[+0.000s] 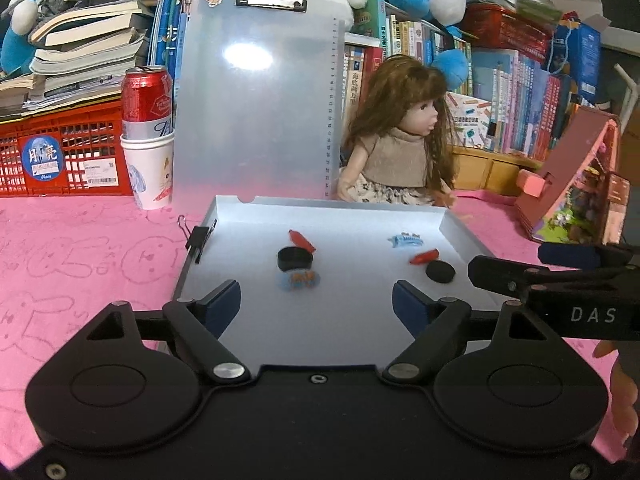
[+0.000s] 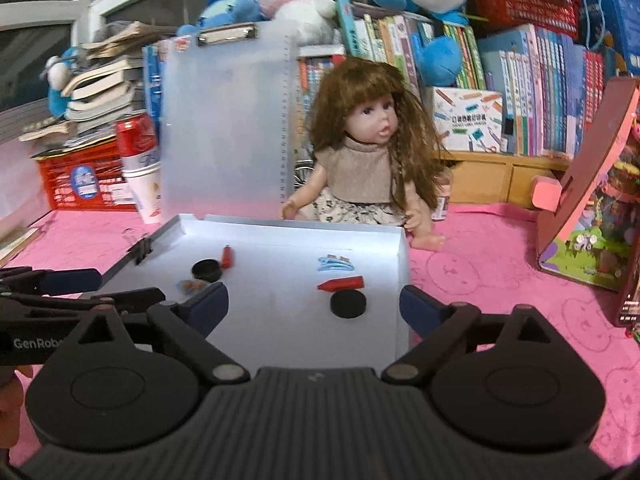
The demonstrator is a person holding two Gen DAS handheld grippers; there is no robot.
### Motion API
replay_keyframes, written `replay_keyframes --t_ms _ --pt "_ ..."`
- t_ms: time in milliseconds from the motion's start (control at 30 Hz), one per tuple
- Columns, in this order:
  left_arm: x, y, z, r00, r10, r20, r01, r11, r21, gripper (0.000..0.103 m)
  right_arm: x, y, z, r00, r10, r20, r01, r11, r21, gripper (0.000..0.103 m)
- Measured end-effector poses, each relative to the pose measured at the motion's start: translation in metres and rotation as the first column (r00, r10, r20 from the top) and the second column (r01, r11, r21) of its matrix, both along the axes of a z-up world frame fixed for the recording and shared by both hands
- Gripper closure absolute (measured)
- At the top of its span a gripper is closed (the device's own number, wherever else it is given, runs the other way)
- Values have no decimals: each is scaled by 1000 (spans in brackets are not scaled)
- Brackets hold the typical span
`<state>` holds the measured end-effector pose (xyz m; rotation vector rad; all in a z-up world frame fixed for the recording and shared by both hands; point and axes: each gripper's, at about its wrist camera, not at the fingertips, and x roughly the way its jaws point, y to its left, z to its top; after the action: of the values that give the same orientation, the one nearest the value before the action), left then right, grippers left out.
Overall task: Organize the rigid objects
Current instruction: 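Withdraw both tools from the tray back toward the items on the cloth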
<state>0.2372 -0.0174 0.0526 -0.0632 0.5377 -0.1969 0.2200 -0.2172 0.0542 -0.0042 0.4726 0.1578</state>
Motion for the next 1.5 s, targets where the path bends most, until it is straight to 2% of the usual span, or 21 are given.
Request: replay_keyframes --t_ms 300,933,1167,1400,1500 --pt "-31 11 5 1000 -26 4 26 999 -25 19 -33 4 6 997 65 43 -62 996 -64 0" --pt "-90 21 7 996 -86 8 86 996 -15 18 -81 -12 2 993 113 22 -112 993 -22 0" --pt "-116 17 3 992 -126 18 125 992 27 18 -98 -17 -4 990 141 6 -141 990 -3 0" --pt "-140 13 0 985 -173 24 172 985 32 17 -119 -23 -13 987 163 5 -163 987 6 0" --pt "-149 12 -2 981 -193 29 192 980 43 17 -130 -25 -18 987 163 0 -163 986 -18 0"
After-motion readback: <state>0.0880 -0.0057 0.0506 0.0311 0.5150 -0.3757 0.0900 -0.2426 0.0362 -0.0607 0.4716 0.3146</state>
